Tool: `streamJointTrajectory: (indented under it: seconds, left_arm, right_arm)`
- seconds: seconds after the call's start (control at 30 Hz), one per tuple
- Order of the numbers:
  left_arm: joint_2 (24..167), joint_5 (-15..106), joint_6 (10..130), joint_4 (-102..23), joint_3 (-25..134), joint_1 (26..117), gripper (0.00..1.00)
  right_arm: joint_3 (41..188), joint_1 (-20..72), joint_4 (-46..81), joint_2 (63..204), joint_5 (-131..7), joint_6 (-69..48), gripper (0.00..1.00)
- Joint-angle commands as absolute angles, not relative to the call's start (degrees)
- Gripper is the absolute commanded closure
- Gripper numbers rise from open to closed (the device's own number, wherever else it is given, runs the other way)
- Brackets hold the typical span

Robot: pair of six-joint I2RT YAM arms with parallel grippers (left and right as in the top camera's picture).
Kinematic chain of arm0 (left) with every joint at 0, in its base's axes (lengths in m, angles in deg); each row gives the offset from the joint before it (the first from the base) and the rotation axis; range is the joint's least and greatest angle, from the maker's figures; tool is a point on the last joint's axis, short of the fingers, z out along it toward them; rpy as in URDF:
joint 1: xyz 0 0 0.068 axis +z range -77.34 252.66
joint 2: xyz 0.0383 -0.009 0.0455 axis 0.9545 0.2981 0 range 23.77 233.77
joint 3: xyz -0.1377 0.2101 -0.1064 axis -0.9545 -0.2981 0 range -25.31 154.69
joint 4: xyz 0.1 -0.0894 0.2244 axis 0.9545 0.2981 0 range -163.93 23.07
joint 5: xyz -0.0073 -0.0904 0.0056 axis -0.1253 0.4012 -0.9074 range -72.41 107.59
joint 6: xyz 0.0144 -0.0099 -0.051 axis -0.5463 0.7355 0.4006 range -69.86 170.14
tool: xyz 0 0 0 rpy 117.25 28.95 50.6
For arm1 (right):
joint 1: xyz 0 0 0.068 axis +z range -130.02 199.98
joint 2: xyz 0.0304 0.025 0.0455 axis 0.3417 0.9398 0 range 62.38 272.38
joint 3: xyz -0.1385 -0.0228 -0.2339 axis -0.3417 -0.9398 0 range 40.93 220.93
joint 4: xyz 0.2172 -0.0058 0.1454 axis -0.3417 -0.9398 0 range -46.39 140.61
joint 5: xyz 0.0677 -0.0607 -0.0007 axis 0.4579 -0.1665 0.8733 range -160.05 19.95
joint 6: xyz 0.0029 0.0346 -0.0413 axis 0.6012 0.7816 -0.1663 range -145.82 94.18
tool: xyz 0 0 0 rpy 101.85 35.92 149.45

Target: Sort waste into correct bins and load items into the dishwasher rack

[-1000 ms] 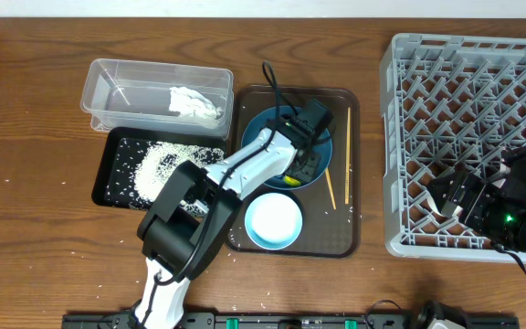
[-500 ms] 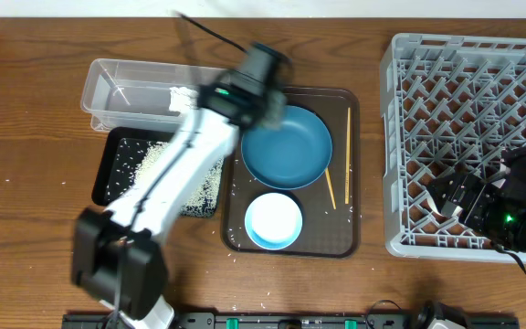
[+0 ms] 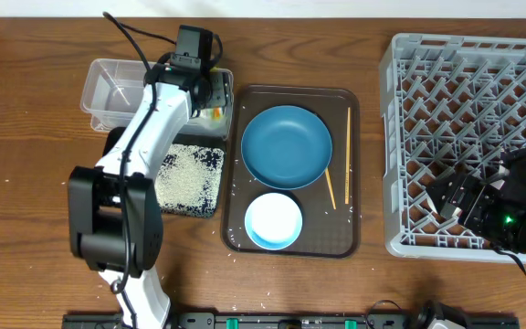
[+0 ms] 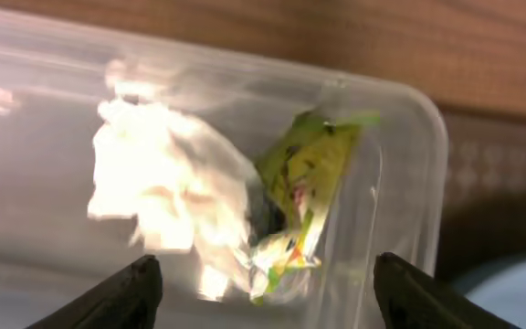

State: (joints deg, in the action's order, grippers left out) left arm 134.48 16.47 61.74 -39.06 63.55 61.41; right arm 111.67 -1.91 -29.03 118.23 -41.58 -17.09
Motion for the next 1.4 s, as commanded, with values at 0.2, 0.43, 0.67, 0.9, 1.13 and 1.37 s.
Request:
streamJointTrajectory:
  seconds: [0.2, 0.43, 0.67, 0.9, 1.13, 1.37]
  left_arm:
    - [113.6, 21.7, 61.1, -23.8, 65.7, 58.3, 0.20]
    - [100.0, 21.7, 61.2, -15.4, 65.7, 58.2, 0.14]
    - [90.5, 21.7, 61.2, -10.5, 65.7, 58.1, 0.12]
    - [86.2, 21.7, 61.1, -10.5, 65.7, 58.1, 0.06]
    - [85.7, 20.9, 61.1, -5.0, 65.5, 58.1, 0.06]
    - [76.8, 16.5, 60.7, -18.7, 53.3, 58.1, 0.05]
  right_arm:
    - [112.3, -1.4, -28.9, 118.3, -41.8, -18.2, 0.01]
    - [112.3, -1.4, -28.9, 118.3, -41.7, -18.2, 0.01]
    - [112.3, -1.4, -28.9, 118.3, -41.8, -18.2, 0.01]
    - [112.3, -1.4, -28.9, 118.3, -41.8, -18.2, 0.01]
    - [112.3, -1.4, -28.9, 118.3, -41.8, -18.2, 0.01]
    - [112.3, -1.4, -28.9, 118.3, -41.8, -18.2, 0.01]
